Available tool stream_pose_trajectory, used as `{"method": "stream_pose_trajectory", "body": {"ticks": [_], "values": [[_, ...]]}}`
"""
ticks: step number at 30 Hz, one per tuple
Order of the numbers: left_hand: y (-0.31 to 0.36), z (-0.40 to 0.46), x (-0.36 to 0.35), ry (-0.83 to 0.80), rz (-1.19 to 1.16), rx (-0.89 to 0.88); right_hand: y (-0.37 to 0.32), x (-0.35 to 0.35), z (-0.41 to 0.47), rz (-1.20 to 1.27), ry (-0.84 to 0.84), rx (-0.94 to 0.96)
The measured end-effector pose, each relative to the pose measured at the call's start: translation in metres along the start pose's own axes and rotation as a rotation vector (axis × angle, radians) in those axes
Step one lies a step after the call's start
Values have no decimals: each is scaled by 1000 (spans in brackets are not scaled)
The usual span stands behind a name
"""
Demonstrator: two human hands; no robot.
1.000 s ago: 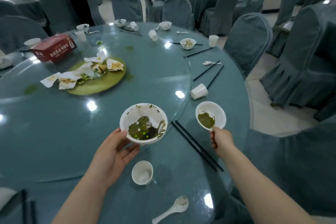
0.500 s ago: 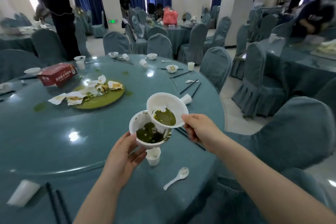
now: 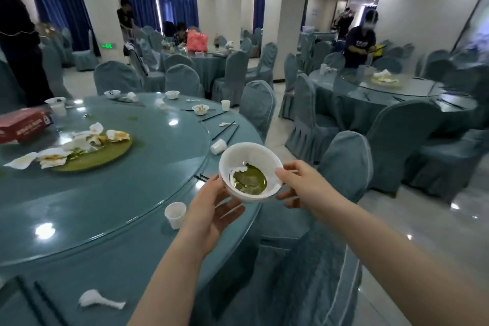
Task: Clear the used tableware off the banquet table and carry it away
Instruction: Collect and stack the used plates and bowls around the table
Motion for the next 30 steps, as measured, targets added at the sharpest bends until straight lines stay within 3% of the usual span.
{"method": "stream_pose_trajectory", "body": {"ticks": [4, 9, 13, 17, 20, 23, 30], "values": [[-21, 8, -89, -156, 49, 42, 11, 88, -23, 190, 58, -74], [-76, 23, -243, -406, 64, 54, 23, 253, -53, 184, 236, -40], [-133, 31, -366, -465, 63, 128, 43, 386, -69, 202, 355, -87], [-167, 48, -454, -491, 68, 181, 61, 480, -63, 286, 351, -106], [-183, 71, -489, -440, 55, 228, 70, 528, -42, 408, 404, -130], [-195, 107, -508, -274, -13, 292, 75, 571, -7, 539, 492, -112], [-193, 246, -556, 32, -166, 327, 69, 658, 120, 535, 405, -106]]}}
Point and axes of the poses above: each hand's wrist, its own z-axis towards the middle knuckle, its own x-axis out of the back of the hand, y = z × x, the point moved 4 cm from there along z, towards the middle knuckle, and after that the axes turned 13 degrees about z, right-handed, at the moved point
